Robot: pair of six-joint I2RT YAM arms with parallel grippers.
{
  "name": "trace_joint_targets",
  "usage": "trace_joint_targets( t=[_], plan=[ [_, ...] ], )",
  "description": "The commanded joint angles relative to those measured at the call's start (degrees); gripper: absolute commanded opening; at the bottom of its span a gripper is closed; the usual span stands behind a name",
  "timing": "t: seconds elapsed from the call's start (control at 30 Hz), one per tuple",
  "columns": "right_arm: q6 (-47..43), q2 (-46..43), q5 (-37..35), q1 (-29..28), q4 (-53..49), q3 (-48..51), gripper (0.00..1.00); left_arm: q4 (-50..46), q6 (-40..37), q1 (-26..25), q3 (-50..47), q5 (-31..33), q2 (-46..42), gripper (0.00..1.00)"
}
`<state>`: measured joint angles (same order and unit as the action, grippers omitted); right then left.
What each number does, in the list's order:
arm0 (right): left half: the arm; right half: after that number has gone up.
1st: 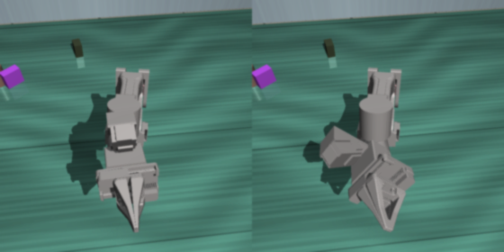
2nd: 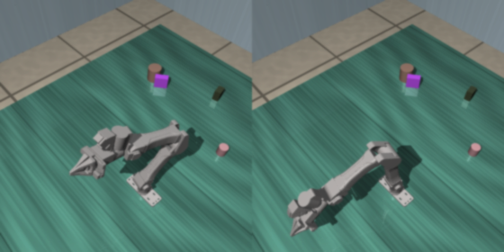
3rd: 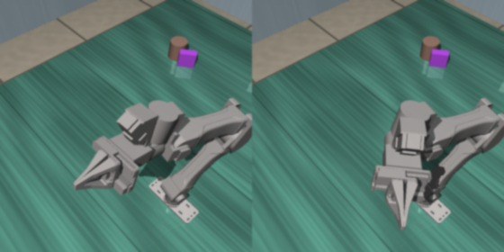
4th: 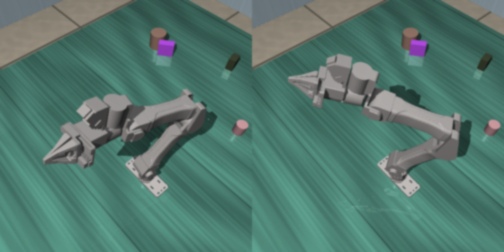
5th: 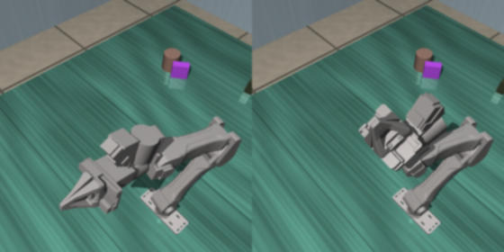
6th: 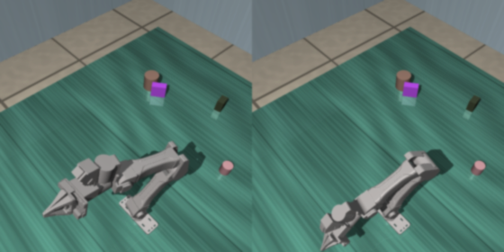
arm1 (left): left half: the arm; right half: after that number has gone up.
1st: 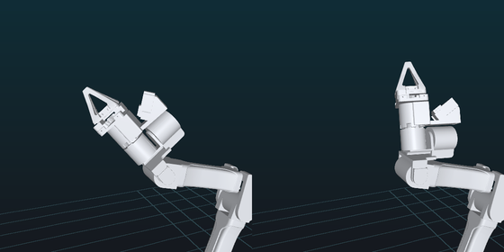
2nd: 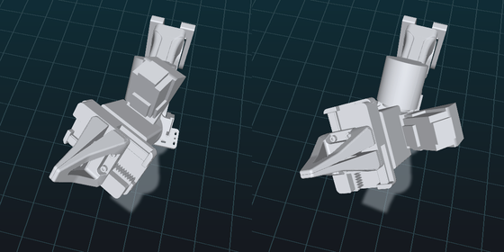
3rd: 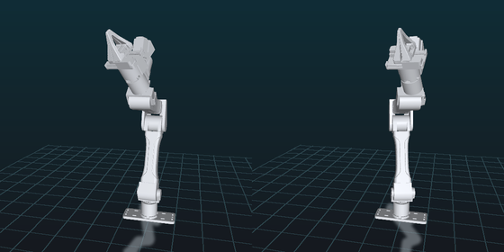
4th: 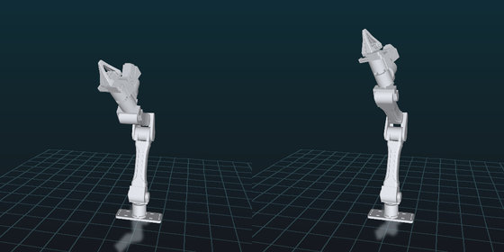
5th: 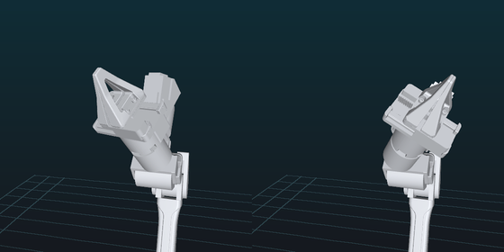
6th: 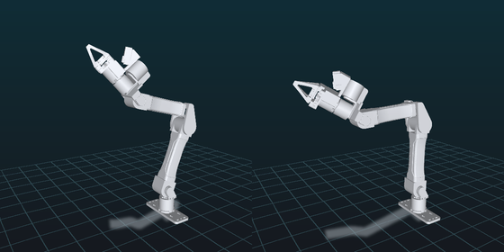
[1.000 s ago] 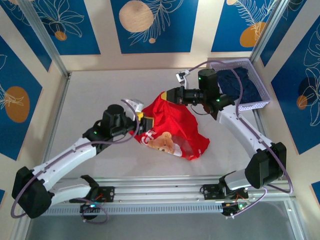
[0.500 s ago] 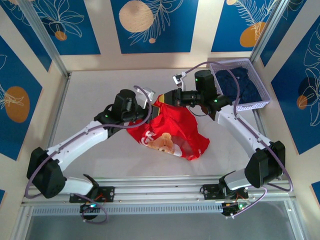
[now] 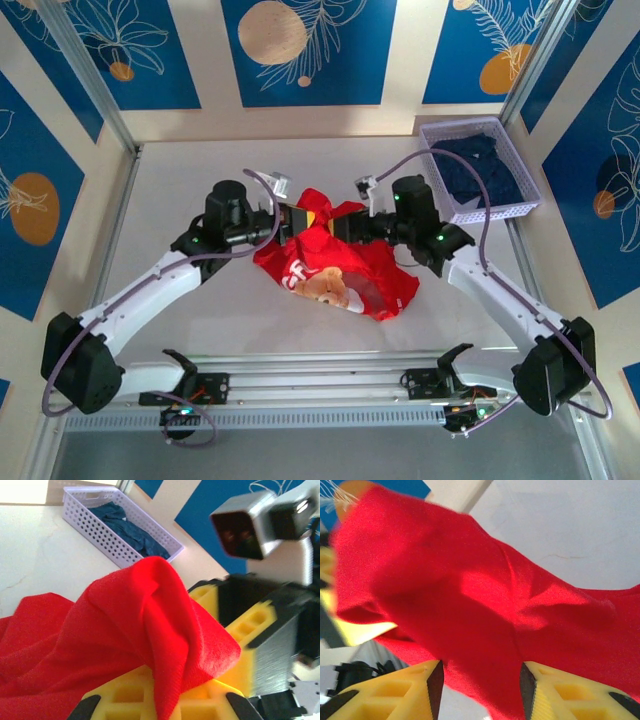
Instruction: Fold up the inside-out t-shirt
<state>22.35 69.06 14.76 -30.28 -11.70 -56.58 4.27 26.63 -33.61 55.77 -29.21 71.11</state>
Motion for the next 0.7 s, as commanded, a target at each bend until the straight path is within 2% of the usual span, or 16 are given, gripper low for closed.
trace_joint_targets(
  t=[0.0,0.1,0.17,0.3,0.4,0.53,0.57,0.67],
  plan=[
    [-5.54,0.86,-4.02,-2.55,4.62,0.68,0.49,3.33,1.67,0.29,-0.83,-2.56,-2.13,0.00],
    [-6.89,2.18,-7.91,-3.99,5.24,-0.13,0.49,2.88,1.24,0.30,-1.18,-2.35,-2.38,0.00],
    [-7.60,2.92,-9.35,-3.91,4.87,-1.07,0.45,2.47,0.92,0.29,-1.53,-2.08,-2.43,0.00],
    [-9.55,3.34,-8.16,-3.90,4.85,-1.66,0.43,1.77,0.35,0.34,-1.89,-1.28,-2.92,0.00],
    [-11.65,3.56,-5.03,-4.46,5.48,-0.90,0.47,1.60,0.36,0.32,-1.80,-0.76,-3.08,0.00],
    [-14.01,3.95,-5.52,-5.62,6.43,0.40,0.48,1.58,0.39,0.33,-1.50,-1.20,-3.11,0.00],
    [-14.04,4.21,-6.11,-5.62,6.30,0.25,0.46,1.39,0.28,0.36,-1.45,-1.16,-3.13,0.00],
    [-13.93,4.45,-7.18,-5.34,5.39,-1.02,0.21,0.16,-0.60,0.40,-1.28,-0.20,-3.27,0.00]
  ],
)
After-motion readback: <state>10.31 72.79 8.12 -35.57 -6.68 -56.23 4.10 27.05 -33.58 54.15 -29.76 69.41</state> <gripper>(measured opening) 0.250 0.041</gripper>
